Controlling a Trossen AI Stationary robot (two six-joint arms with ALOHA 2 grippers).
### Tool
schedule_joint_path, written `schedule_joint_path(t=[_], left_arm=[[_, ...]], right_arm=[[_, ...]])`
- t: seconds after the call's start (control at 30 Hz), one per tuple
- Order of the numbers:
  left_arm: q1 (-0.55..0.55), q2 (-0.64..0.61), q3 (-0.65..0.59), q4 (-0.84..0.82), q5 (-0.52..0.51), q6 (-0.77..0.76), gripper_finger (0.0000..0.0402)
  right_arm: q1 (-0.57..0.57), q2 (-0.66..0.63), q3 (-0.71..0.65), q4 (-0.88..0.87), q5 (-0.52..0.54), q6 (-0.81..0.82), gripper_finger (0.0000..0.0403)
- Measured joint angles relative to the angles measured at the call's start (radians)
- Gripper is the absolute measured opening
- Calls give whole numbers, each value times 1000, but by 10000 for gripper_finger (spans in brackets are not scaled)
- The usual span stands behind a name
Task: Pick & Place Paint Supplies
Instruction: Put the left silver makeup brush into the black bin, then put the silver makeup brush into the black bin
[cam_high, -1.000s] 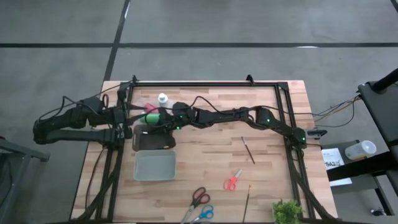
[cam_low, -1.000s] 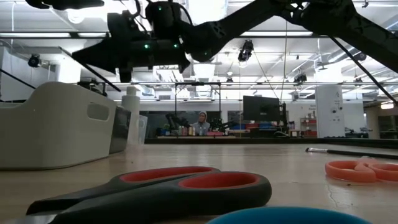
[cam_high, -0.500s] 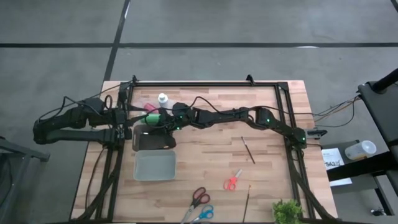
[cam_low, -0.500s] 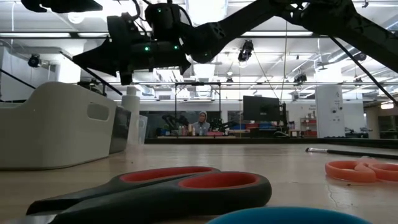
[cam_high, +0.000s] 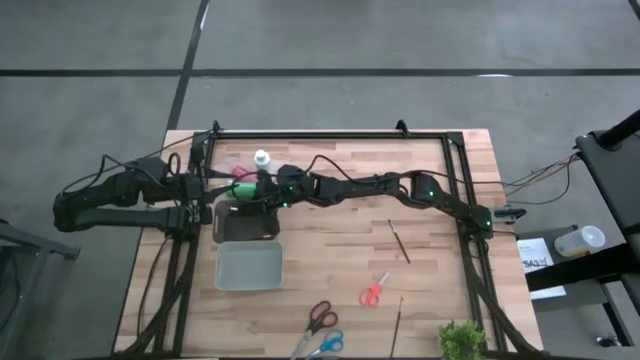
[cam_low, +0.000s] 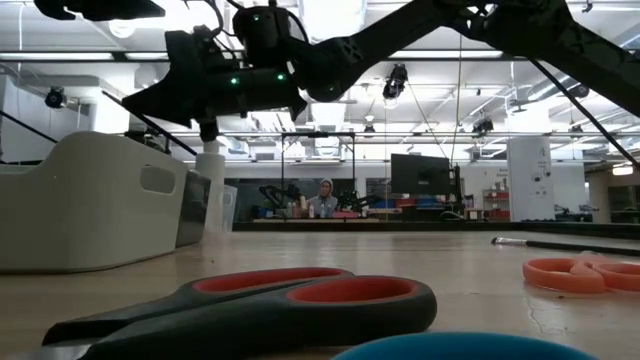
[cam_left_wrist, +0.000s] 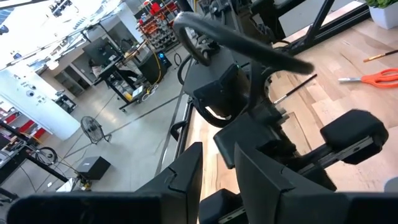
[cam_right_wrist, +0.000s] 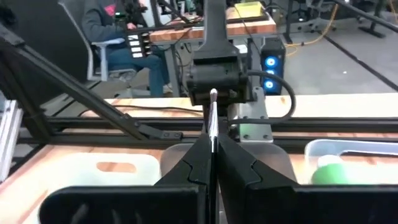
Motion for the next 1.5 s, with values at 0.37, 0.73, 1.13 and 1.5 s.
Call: schedule_joint_path(t=[0.37,0.73,1.13,1.5], left_arm=[[0,0,0,0,0,0,100],[0,0,0,0,0,-1,100],[0,0,0,-4,-1,-1,100],[0,0,0,-38,-1,-3,100]], right_arm=[[2,0,0,-6,12,-5,89],[5,0,0,-29,11,-22,134],[7,-134,-22,-426,78,-113,134],[9,-504,-408,-629,122,-82,134]])
